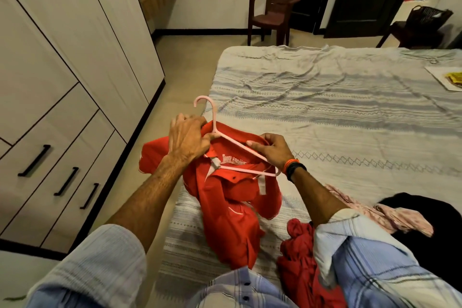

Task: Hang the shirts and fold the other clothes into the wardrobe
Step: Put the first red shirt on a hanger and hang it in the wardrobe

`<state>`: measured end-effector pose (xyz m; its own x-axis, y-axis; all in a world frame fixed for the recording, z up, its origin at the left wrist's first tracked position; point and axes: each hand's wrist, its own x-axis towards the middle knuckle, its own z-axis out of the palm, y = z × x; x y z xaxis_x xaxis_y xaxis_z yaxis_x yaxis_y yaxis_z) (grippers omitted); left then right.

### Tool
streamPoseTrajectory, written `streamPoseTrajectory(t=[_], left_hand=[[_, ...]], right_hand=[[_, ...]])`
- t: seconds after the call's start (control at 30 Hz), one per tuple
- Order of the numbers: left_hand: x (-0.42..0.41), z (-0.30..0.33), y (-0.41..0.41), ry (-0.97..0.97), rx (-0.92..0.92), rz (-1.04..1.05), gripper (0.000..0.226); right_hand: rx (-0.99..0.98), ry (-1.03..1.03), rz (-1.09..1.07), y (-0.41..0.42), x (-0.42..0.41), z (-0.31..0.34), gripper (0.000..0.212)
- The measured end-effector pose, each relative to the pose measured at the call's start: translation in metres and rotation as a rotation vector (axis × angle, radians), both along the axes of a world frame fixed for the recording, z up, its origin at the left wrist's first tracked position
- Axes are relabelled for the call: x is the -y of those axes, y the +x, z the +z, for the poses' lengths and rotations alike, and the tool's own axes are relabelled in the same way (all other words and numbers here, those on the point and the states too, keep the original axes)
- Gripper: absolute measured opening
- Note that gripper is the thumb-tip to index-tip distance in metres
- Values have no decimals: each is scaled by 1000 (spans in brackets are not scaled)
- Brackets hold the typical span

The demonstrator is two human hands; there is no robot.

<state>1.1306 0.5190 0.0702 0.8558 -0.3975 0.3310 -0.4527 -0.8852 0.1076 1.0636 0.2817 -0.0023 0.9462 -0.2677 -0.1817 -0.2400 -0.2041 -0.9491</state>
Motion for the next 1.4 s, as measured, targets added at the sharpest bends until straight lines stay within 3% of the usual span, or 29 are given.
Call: streamPoseTrajectory(t=[0.13, 0.3, 0.4, 0.57, 0.83, 0.97, 1.13, 1.4], left_hand=[[-5, -6, 0, -191, -184, -55, 49], [-9, -9, -4, -350, -174, -263, 47], [-7, -3, -4, -399, -199, -254, 47], [-11, 0, 7, -464, -395, -152, 41], [-17, 3, 14, -522, -456, -50, 29], [-42, 4, 26, -640, -485, 41, 27], [-38, 4, 27, -665, -537, 11, 28], [-18, 13, 7, -736, -574, -67, 37]], right_hand=[[60, 103, -61, -2, -2, 6, 34], [77, 143, -153, -7, -5, 4, 24], [67, 138, -177, -9, -2, 3, 14], [-50, 9, -137, -6, 9, -4, 25], [-121, -277, -142, -15, 39, -6, 8], [-197, -187, -236, -33, 57, -16, 12], [-185, -103, -87, -22, 14, -16, 6], [-166, -116, -48, 4, -35, -33, 20]])
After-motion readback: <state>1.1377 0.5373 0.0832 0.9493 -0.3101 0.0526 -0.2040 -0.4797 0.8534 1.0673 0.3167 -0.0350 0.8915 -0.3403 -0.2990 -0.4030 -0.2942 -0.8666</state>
